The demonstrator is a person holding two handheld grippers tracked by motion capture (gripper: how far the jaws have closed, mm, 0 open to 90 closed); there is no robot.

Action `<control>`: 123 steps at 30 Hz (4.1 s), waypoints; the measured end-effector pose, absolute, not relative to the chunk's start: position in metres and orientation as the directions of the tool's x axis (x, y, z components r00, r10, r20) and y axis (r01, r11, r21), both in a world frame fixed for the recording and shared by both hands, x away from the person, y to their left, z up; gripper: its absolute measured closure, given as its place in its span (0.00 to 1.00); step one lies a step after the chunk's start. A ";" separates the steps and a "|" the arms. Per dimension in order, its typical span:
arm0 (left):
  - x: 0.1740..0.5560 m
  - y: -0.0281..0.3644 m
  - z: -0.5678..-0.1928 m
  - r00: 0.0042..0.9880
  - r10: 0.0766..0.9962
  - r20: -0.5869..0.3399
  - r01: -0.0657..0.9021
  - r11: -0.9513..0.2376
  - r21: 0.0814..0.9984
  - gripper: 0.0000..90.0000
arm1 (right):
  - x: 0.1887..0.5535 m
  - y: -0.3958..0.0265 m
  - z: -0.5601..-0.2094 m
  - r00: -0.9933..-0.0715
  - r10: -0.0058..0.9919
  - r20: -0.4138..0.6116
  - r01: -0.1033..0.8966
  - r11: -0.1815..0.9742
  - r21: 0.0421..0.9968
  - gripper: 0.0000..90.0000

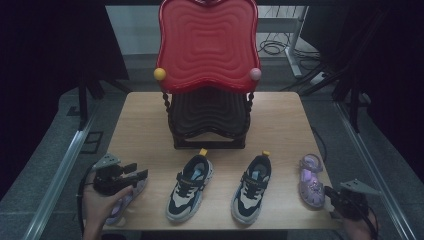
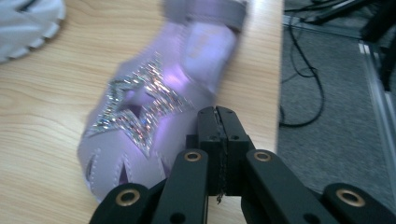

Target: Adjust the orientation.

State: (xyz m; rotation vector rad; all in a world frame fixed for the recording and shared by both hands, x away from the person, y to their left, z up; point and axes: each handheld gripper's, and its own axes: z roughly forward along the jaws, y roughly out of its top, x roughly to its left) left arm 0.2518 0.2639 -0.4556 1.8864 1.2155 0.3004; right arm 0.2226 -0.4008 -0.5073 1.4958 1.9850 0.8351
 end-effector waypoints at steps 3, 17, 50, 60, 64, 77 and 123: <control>0.252 0.263 -0.456 0.500 0.834 -0.232 0.632 -0.169 0.756 0.49 | 0.224 -0.396 -0.507 -0.270 0.962 -0.042 0.659 0.216 0.721 1.00; 0.252 0.264 -0.457 0.498 0.836 -0.230 0.636 -0.171 0.753 0.49 | 0.222 -0.394 -0.507 -0.271 0.961 -0.050 0.685 0.229 0.692 1.00; 0.252 0.265 -0.458 0.494 0.838 -0.232 0.640 -0.170 0.749 0.49 | 0.222 -0.375 -0.503 -0.370 0.929 -0.015 0.686 0.284 0.669 1.00; 0.252 0.266 -0.459 0.494 0.838 -0.233 0.641 -0.170 0.748 0.49 | 0.225 -0.364 -0.503 -0.397 0.917 -0.021 0.679 0.309 0.666 1.00; 0.253 0.265 -0.459 0.496 0.837 -0.232 0.643 -0.174 0.746 0.49 | 0.227 -0.359 -0.504 -0.401 0.915 -0.026 0.676 0.315 0.666 1.00; 0.253 0.266 -0.459 0.495 0.837 -0.233 0.643 -0.172 0.746 0.49 | 0.235 -0.337 -0.505 -0.373 0.925 -0.077 0.671 0.326 0.666 1.00; 0.250 0.277 -0.458 0.453 0.863 -0.224 0.648 -0.146 0.748 0.48 | 0.217 -0.378 -0.474 -0.357 0.928 0.105 0.555 0.120 0.823 0.93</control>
